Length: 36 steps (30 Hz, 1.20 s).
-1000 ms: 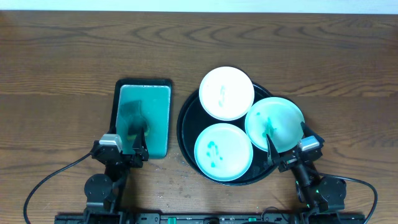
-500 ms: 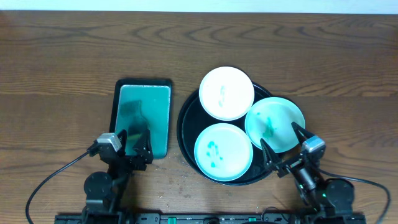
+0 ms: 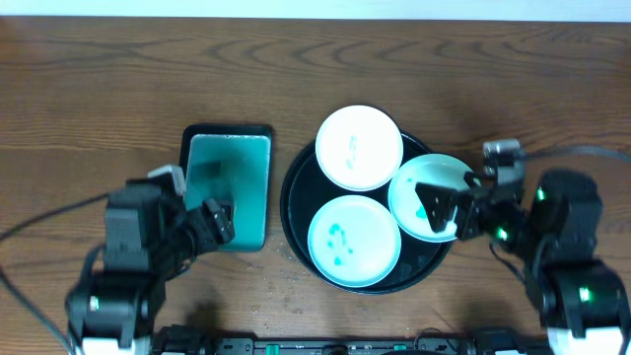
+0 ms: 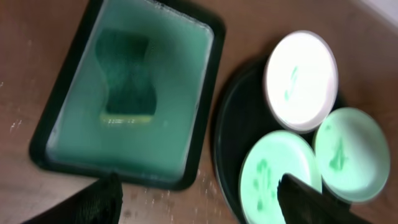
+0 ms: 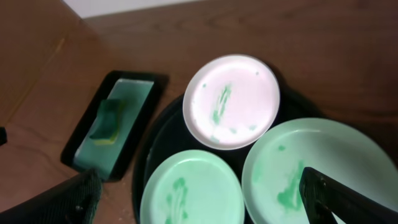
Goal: Clean dirty plates on tray and stack at the side
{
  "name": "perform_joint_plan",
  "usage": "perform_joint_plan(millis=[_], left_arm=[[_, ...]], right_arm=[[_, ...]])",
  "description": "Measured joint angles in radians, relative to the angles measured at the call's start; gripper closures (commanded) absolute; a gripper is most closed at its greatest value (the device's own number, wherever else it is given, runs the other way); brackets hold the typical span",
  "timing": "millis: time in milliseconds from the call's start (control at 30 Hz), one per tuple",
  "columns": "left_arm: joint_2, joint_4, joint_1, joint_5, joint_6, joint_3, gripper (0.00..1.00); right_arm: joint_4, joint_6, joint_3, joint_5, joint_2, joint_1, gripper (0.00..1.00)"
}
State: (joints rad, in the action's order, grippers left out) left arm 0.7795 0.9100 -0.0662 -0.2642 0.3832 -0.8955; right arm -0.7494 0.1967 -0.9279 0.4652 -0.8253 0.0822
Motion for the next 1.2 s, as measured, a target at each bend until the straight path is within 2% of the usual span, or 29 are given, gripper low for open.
perform_joint_plan(millis=[33, 67, 100, 133, 233, 333, 433, 533, 700, 733, 833, 1000, 1067, 1200], left_arm=[[0.038, 0.022, 0.000, 0.000, -0.013, -0.031, 0.20], [0.072, 0.039, 0.000, 0.000, -0.028, -0.055, 0.20], [0.105, 0.054, 0.000, 0.000, -0.045, -0.074, 0.20], [0.133, 0.066, 0.000, 0.000, -0.060, -0.084, 0.20], [0.185, 0.096, 0.000, -0.017, -0.085, -0.087, 0.20], [0.214, 0.103, 0.000, -0.042, -0.100, -0.087, 0.20], [0.219, 0.095, 0.000, -0.055, -0.104, -0.087, 0.20], [0.219, 0.080, 0.000, -0.069, -0.104, -0.088, 0.20], [0.219, 0.077, 0.000, -0.074, -0.105, -0.107, 0.21], [0.219, 0.077, 0.000, -0.074, -0.105, -0.114, 0.21], [0.218, 0.076, 0.000, -0.075, -0.110, -0.128, 0.21], [0.218, 0.076, 0.000, -0.075, -0.115, -0.128, 0.21], [0.218, 0.076, 0.000, -0.074, -0.124, -0.128, 0.21], [0.218, 0.076, 0.000, -0.074, -0.133, -0.128, 0.23]], right_arm=[[-0.009, 0.002, -0.014, 0.015, -0.030, 0.000, 0.01], [-0.018, 0.004, -0.022, 0.034, -0.053, 0.000, 0.05], [-0.028, 0.003, -0.024, 0.052, -0.073, 0.000, 0.15], [-0.051, 0.003, -0.025, 0.070, -0.095, 0.000, 0.19], [-0.150, 0.013, -0.024, 0.074, -0.146, 0.004, 0.21], [-0.263, 0.027, -0.010, 0.003, -0.208, 0.042, 0.30], [-0.292, 0.059, 0.059, -0.075, -0.263, 0.103, 0.34], [-0.227, 0.096, 0.160, -0.117, -0.300, 0.169, 0.38], [0.013, 0.158, 0.314, -0.156, -0.353, 0.267, 0.51], [0.049, 0.167, 0.327, -0.164, -0.363, 0.275, 0.55], [0.130, 0.190, 0.336, -0.196, -0.398, 0.281, 0.57], [0.167, 0.201, 0.336, -0.275, -0.487, 0.293, 0.63], [0.180, 0.206, 0.336, -0.283, -0.530, 0.295, 0.70], [0.217, 0.212, 0.336, -0.277, -0.575, 0.294, 0.94]])
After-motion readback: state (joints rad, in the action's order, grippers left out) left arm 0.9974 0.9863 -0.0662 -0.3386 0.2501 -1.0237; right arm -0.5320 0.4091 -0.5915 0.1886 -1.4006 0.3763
